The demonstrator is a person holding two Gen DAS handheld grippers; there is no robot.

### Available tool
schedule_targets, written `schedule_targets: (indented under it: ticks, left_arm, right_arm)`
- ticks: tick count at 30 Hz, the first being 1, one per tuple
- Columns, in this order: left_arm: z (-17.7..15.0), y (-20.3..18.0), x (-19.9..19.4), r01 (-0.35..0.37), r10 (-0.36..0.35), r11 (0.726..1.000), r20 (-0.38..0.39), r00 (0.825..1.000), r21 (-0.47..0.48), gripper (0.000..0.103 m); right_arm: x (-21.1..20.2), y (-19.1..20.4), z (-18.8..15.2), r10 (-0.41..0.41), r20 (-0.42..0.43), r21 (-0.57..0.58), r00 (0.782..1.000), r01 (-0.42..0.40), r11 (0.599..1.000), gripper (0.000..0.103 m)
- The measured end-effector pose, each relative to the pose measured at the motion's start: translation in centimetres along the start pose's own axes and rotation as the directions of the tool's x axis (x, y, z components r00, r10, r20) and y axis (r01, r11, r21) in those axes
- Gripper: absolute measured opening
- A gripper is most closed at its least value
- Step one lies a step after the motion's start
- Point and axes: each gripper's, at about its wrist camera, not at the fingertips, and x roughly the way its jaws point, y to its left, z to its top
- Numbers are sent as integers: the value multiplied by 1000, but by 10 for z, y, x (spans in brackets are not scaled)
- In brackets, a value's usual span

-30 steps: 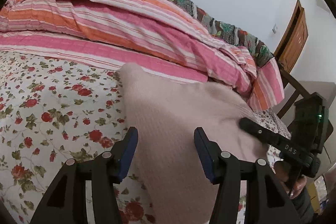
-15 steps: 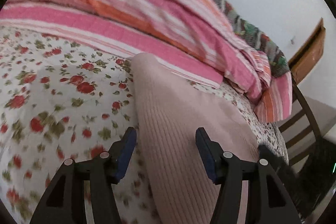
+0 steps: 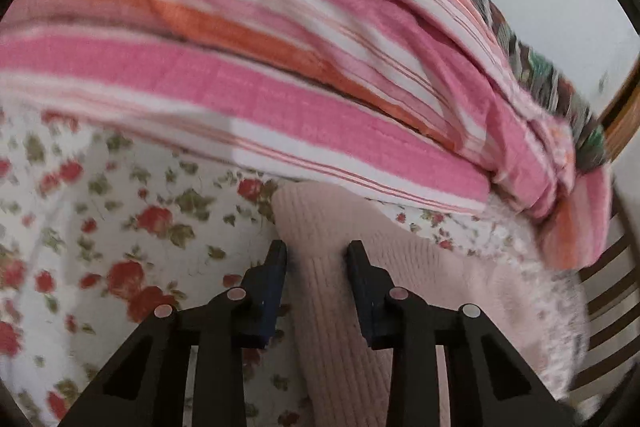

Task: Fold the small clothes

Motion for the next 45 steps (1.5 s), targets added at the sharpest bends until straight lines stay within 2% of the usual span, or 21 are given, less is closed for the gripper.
schedule_targets:
  ticks: [3, 4, 7, 11, 14, 16, 21, 30, 34, 38, 45]
  left_arm:
    - [-5, -21, -18, -67, 63, 992, 38, 997, 106, 30]
    - [-7, -26, -23, -65, 61, 989, 39, 997, 132, 30]
    - [-24, -46, -42, -56, 50, 979, 39, 998, 196, 31]
    - [-53, -59, -57, -101, 91, 962, 49, 995, 254, 34]
    - [-72, -63, -67, -129, 108, 951, 89, 990, 281, 44]
    - [-80, -65, -73, -142, 117, 943, 100, 988, 300, 44]
    - [-95, -67, -87, -137, 106, 939, 113, 988, 314, 46]
    - [-111, -67, -92, -117, 80, 940, 125, 989, 319, 50]
    - [-116, -65, -96, -84, 47, 941, 120, 992, 327, 53]
    - [-118, -61, -97, -39, 9, 952, 97, 995, 305, 58]
    - [-123, -57, -98, -4, -22, 953, 83, 996, 302, 64]
  right_arm:
    - [-8, -3, 4, 37, 31, -1, 999, -37, 999, 28]
    - [-12, -7, 7, 56, 50, 19, 997, -57, 998, 28]
    - [-15, -18, 14, 28, 95, 71, 995, -34, 997, 28]
    - [-4, -31, 17, -9, 62, 130, 998, 1, 992, 28]
    - [5, -34, 14, -57, 17, 126, 998, 54, 991, 29]
    - [7, -32, 10, -69, 14, 119, 997, 67, 991, 29]
    - [10, -29, 6, -101, 1, 96, 995, 101, 990, 29]
    - [11, -43, -3, -46, -3, 188, 999, 46, 981, 30]
    - [10, -46, -5, -36, -3, 209, 999, 36, 977, 32]
    - [8, -43, -6, -51, -4, 210, 999, 51, 976, 39]
    - [6, -41, -8, -66, 10, 203, 998, 62, 977, 40]
